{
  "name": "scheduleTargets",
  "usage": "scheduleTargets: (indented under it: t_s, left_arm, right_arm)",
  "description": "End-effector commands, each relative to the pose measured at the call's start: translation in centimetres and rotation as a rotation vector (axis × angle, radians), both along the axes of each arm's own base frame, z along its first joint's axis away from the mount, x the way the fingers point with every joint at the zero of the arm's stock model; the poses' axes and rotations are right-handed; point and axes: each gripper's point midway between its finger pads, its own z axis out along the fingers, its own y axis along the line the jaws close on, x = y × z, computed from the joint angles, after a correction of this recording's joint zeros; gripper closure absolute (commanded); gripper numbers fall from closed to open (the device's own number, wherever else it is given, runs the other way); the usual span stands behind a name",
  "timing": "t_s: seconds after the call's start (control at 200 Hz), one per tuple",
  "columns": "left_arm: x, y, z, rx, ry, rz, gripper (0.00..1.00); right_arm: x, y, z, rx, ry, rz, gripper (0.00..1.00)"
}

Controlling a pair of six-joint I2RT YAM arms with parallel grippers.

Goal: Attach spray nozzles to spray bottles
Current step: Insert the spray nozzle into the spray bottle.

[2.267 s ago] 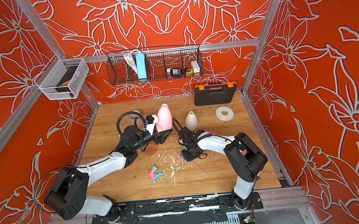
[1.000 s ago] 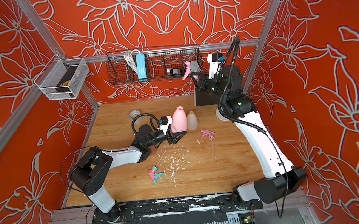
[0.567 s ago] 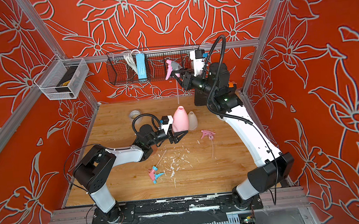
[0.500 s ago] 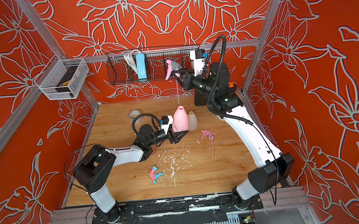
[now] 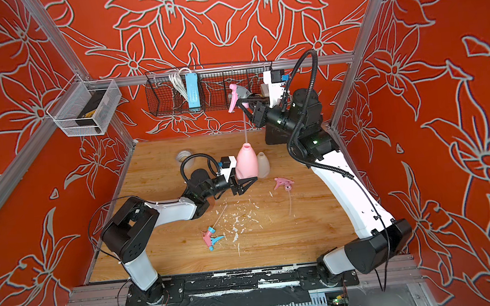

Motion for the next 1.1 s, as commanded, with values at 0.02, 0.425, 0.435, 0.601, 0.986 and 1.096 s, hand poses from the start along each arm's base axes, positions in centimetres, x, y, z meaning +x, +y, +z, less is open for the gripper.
scheduleTargets:
  t_s: [0.02,0.425,0.435,0.601,0.986,1.096]
  left_arm:
    - [-0.1,-0.2,1.4,-0.035,-0.037,-0.026,0.43]
    - [1.5,0.9,3.0,-0.073,-0.014,-0.004,0.47]
    - [1.6,1.0,3.0,-0.071,-0.014,0.000,0.47]
    - [2.7,1.0,4.1,-0.035,-0.073,0.038,0.47]
    - [3.4,2.6,6.3,-0.031,-0.101,0.033,0.46]
    - [2.9,2.6,5.9,-0.007,-0.100,0.007,0.46]
  right_arm:
    - [-0.7,0.2,-0.1,0.004,-0.019,0.026,0.79]
    - [-1.6,1.5,-3.9,-0.098,-0.004,0.052,0.75]
    - [-1.6,1.5,-4.0,-0.104,-0.003,0.050,0.75]
    - [-2.6,2.4,-5.8,-0.201,-0.008,0.033,0.71]
    - [-4.7,0.9,-6.9,-0.268,-0.011,-0.004,0.43]
    - [-5.0,0.1,-6.7,-0.299,-0.015,-0.011,0.33]
